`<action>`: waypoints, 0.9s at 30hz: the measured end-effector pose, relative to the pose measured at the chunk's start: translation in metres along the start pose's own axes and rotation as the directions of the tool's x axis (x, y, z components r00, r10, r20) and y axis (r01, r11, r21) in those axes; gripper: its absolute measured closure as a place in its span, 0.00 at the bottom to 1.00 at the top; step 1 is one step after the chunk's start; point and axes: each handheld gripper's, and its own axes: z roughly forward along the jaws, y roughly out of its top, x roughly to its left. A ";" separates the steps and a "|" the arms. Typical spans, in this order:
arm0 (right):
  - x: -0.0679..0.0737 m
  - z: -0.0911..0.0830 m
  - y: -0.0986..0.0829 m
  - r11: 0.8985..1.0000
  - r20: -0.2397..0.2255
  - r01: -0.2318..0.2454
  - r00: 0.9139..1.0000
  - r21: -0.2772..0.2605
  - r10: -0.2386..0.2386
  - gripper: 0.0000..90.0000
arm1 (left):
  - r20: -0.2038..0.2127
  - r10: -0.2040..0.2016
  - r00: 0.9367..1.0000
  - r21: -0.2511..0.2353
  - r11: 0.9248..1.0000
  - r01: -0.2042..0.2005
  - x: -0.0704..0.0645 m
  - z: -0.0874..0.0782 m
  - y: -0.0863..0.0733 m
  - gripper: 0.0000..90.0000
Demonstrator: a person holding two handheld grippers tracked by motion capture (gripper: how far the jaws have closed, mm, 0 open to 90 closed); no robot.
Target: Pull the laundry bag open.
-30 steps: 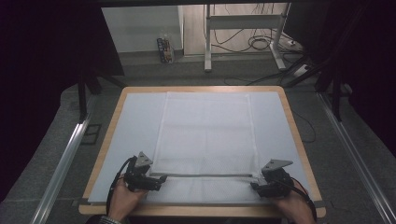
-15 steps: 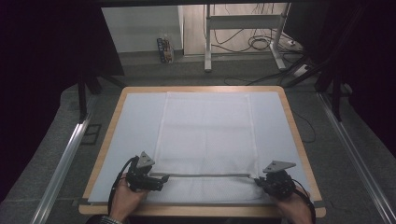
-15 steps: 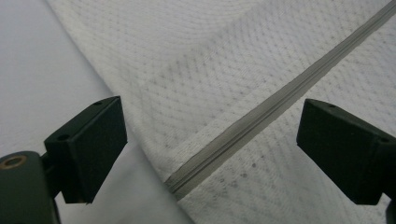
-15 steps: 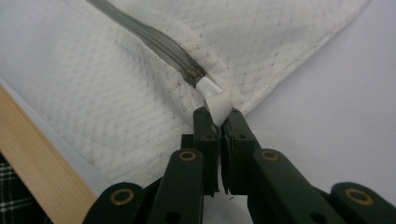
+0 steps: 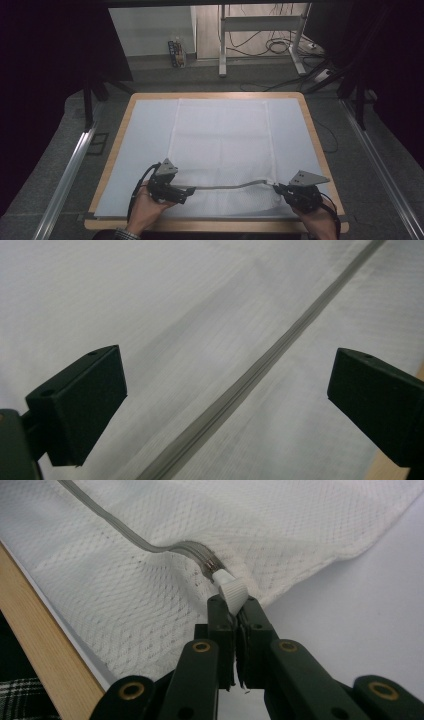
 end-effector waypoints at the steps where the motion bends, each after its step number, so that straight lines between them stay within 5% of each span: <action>1: 0.000 0.000 0.000 1.000 -0.001 0.002 1.000 -0.005 -0.002 0.95 | 0.008 0.014 1.000 0.005 1.000 -0.014 -0.002 0.004 0.005 0.04; 16: 0.002 -0.005 0.002 0.999 -0.016 0.026 1.000 -0.045 -0.026 0.95 | 0.126 0.121 0.985 -0.021 0.993 -0.119 -0.039 0.072 0.079 0.06; 27: 0.001 -0.006 0.003 0.998 -0.028 0.015 0.999 -0.055 -0.016 0.95 | 0.173 0.227 0.958 -0.031 0.974 -0.225 -0.084 0.120 0.117 0.06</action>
